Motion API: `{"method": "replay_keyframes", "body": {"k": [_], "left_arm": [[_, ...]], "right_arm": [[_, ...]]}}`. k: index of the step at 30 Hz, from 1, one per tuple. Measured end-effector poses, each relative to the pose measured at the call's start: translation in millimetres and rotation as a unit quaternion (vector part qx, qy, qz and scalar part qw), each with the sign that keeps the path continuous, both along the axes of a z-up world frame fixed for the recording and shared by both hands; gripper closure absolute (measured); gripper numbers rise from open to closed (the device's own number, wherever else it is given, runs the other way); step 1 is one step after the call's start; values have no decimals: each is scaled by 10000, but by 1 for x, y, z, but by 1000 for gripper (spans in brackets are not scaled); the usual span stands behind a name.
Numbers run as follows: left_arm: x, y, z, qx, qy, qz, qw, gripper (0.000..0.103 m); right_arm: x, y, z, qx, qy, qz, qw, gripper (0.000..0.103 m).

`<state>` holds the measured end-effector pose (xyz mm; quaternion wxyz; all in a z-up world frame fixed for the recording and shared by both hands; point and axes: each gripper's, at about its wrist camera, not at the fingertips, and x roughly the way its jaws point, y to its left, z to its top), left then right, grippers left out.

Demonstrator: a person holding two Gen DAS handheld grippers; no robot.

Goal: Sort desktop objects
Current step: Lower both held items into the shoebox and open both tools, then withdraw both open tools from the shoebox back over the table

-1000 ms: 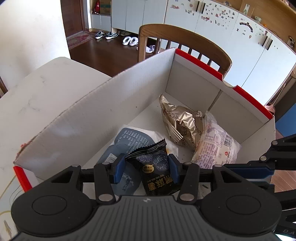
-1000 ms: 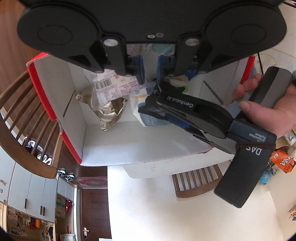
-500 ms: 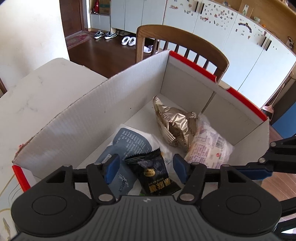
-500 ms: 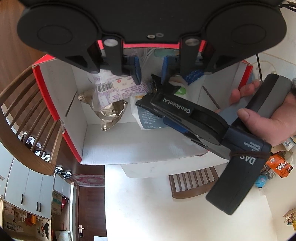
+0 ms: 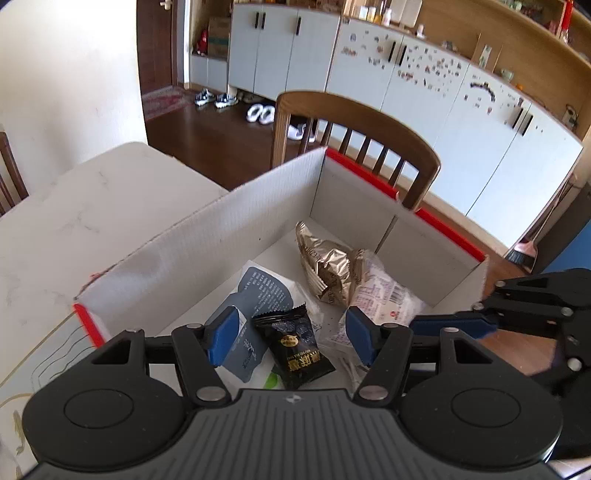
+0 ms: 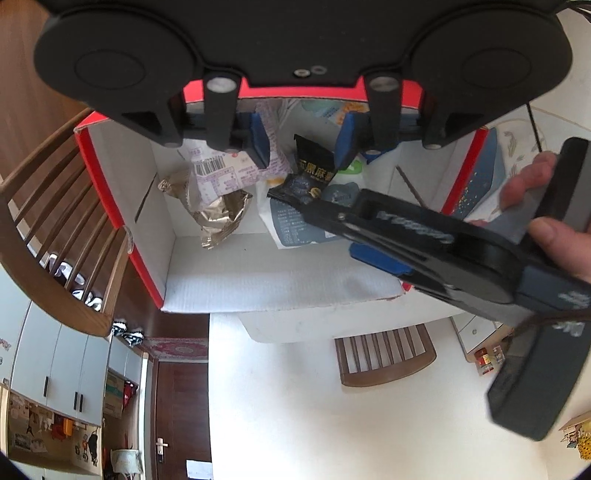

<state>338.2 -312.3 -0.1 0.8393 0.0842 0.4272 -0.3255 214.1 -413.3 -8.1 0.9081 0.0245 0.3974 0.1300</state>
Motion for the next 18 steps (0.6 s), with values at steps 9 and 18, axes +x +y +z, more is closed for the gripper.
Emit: {"method": "replay_keyframes", "body": {"k": [9,18], "left_arm": [[-29,29,20,-350,-196,144,9991,40],[-57,60,38,-603,-410,275,9970,40]], "right_arm": [[-6,3,8,0,-70,-142,9999,62],[-11,15,12,-32,-14,-187,9998,59]]}}
